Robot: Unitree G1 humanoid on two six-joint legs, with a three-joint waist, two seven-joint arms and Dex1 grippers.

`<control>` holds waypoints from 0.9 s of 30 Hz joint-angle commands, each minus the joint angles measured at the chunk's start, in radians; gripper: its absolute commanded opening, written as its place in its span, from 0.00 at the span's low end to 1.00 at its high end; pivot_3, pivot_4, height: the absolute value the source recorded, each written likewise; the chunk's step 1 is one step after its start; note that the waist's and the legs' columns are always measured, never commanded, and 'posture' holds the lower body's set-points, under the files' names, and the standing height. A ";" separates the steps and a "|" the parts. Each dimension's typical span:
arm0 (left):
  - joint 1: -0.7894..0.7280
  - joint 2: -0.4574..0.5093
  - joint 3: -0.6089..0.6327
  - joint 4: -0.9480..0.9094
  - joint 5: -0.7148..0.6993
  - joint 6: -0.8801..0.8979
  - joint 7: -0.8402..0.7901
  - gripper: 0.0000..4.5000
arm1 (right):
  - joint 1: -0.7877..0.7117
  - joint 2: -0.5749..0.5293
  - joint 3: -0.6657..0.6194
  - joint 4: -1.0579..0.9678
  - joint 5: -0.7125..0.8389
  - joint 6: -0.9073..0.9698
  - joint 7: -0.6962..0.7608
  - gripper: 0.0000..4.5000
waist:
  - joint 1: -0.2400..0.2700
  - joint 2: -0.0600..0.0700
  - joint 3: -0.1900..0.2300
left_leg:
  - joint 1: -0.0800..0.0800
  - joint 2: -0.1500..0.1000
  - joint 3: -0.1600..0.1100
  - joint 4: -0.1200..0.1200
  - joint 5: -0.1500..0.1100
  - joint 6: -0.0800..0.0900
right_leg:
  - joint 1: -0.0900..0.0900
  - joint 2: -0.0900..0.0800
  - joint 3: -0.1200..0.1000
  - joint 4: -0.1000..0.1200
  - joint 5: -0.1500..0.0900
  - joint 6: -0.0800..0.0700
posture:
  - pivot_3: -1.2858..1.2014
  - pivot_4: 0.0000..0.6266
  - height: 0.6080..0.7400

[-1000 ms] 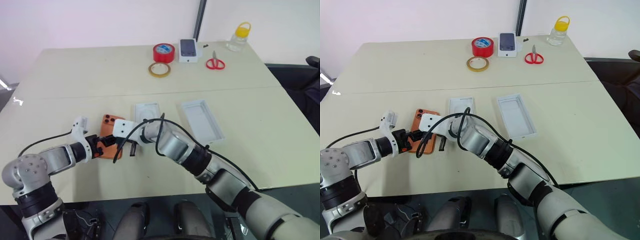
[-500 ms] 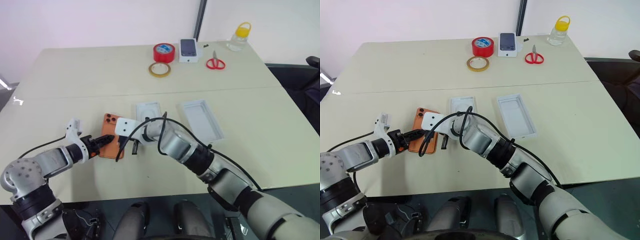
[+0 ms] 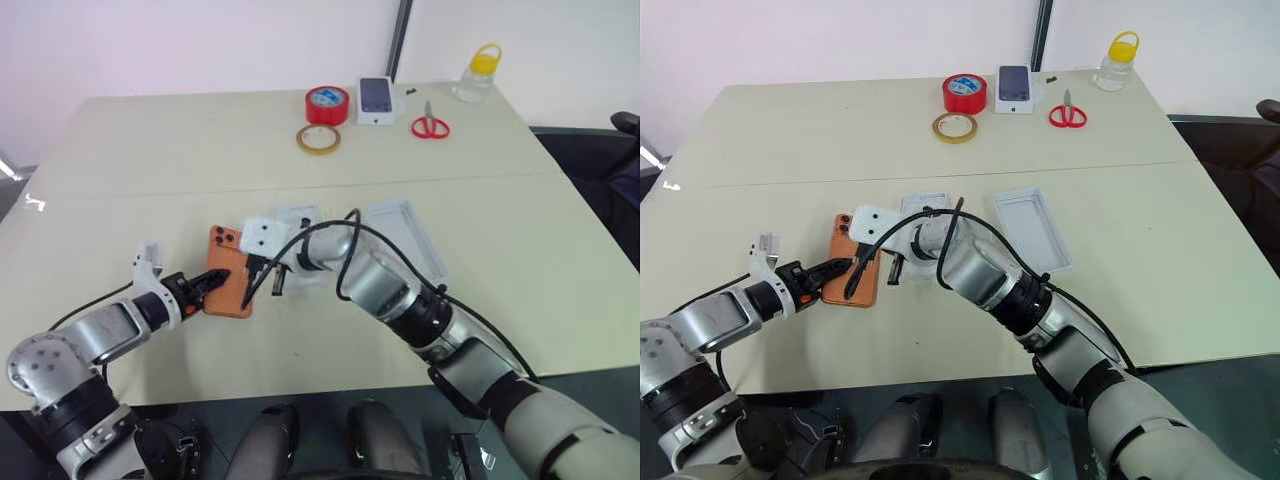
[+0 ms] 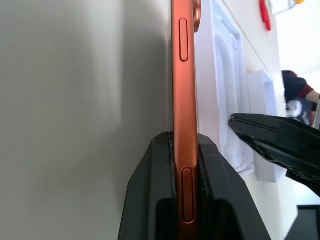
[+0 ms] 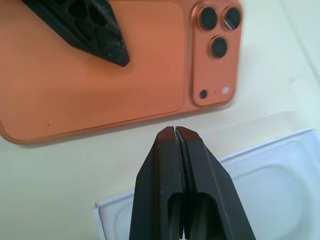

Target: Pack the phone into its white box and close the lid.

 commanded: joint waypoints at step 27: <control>-0.157 -0.159 -0.484 0.151 -0.281 -0.574 0.284 0.01 | 0.216 -0.401 -0.368 -0.252 0.188 -0.237 0.083 0.00 | 0.029 -0.004 0.002 | -0.001 0.000 0.002 0.001 0.000 0.001 | 0.000 0.000 0.002 -0.001 0.000 0.000 | 0.52 0.24 1.00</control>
